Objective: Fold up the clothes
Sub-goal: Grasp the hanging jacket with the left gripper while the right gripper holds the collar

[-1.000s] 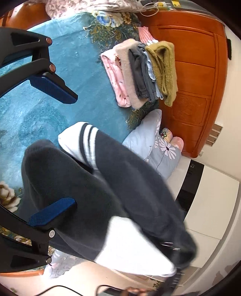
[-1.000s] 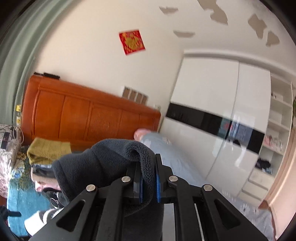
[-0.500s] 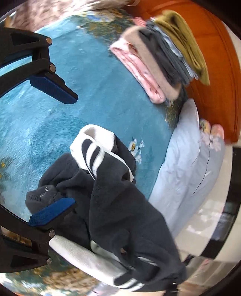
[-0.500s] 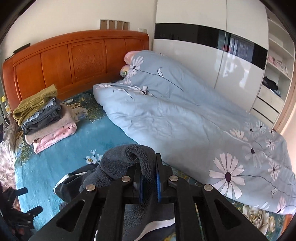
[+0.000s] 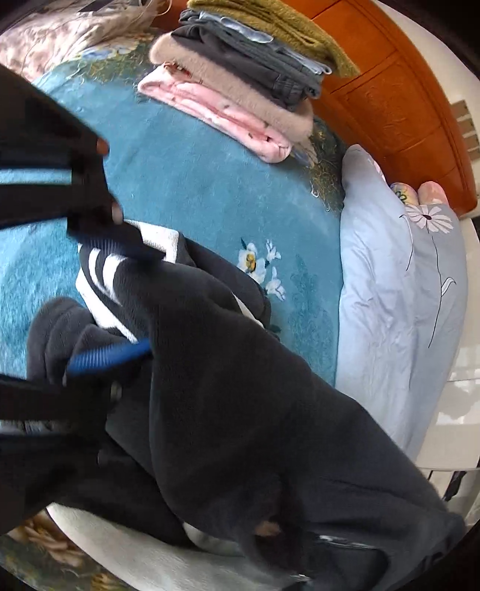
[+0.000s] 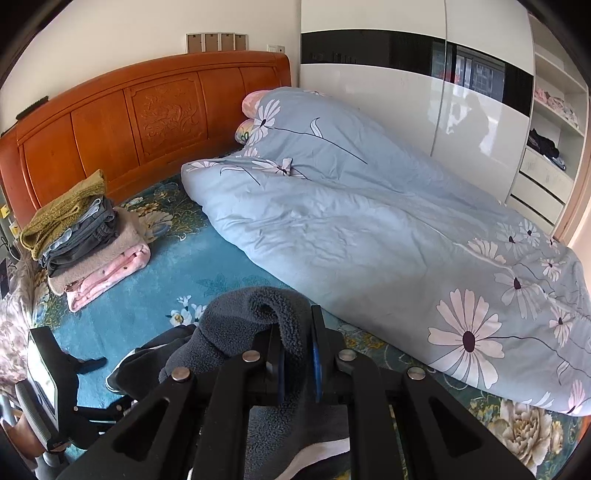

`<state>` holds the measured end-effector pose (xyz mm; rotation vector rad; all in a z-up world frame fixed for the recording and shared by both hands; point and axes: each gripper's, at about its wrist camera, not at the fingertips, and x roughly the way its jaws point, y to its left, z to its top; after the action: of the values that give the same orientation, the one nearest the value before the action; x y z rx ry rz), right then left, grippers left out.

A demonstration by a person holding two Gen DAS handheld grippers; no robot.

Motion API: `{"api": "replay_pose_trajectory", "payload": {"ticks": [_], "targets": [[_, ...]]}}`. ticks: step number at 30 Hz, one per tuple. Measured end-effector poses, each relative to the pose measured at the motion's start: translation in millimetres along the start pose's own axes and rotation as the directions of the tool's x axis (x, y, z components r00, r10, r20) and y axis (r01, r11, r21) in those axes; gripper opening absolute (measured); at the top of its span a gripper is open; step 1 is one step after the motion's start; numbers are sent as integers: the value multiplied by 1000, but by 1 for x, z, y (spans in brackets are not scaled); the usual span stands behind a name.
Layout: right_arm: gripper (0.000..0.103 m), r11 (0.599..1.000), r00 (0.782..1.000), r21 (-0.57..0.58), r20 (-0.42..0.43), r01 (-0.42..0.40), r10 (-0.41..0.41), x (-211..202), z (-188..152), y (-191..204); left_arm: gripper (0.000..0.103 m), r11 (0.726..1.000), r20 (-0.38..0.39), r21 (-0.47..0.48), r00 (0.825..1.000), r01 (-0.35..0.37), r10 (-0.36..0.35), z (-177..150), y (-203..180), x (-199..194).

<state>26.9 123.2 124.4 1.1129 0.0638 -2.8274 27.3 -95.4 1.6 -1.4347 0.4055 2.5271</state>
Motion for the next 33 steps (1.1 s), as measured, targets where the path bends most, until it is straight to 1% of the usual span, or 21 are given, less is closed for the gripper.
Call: {"api": "replay_pose_trajectory", "payload": {"ticks": [1,3,6,7,9,12,14,16,17,19,21,22,24,26,28,31,32,33], "targets": [[11,1000,1000,9,-2,-8,8,0,0,0,9,1000,9,-3,1000,-13,13,1,-1,-2],[11,1000,1000,13,2,-19,19,-3,0,0,7,999,38,-19,999,-29,30,2,0,-10],[11,1000,1000,7,22,-13,13,-10,2,1,6,996,120,-73,991,-51,59,7,12,-38],[11,1000,999,13,35,-11,10,-14,5,0,6,994,149,-90,986,-60,73,10,16,-49],[11,999,997,32,71,-12,10,-24,14,-2,6,990,217,-117,970,-84,108,20,28,-77],[11,999,990,38,142,-34,29,-46,35,-5,6,980,321,-155,932,-122,167,37,45,-128],[11,999,977,18,209,-43,39,-69,52,-3,6,971,397,-192,893,-145,212,48,58,-170],[11,999,957,-8,286,-45,45,-95,67,0,6,962,458,-223,854,-157,246,53,69,-208],[11,999,945,-20,324,-43,47,-108,74,1,6,958,490,-238,832,-162,262,54,74,-229],[11,999,921,-28,387,-41,49,-134,85,2,6,949,536,-265,792,-170,291,50,82,-263],[11,999,903,-14,427,-49,51,-154,88,0,6,943,567,-293,766,-156,302,40,89,-290],[11,999,898,-6,437,-52,49,-161,85,-2,6,942,575,-298,760,-151,304,32,89,-297],[11,998,889,11,456,-56,45,-175,80,-5,6,943,583,-293,753,-155,305,14,85,-305],[11,999,887,15,460,-48,35,-183,67,-8,6,947,590,-282,750,-153,298,-6,77,-305],[11,999,890,19,455,-42,28,-190,51,-11,6,955,600,-272,754,-121,267,-24,71,-308],[11,999,891,33,454,-13,-4,-201,28,-18,5,966,618,-256,760,-45,199,-54,55,-330],[11,999,888,43,460,-7,-14,-208,25,-24,5,969,625,-248,760,-21,176,-61,50,-341],[11,999,884,53,467,-1,-24,-215,21,-29,5,972,637,-237,756,3,153,-67,44,-356]]}}
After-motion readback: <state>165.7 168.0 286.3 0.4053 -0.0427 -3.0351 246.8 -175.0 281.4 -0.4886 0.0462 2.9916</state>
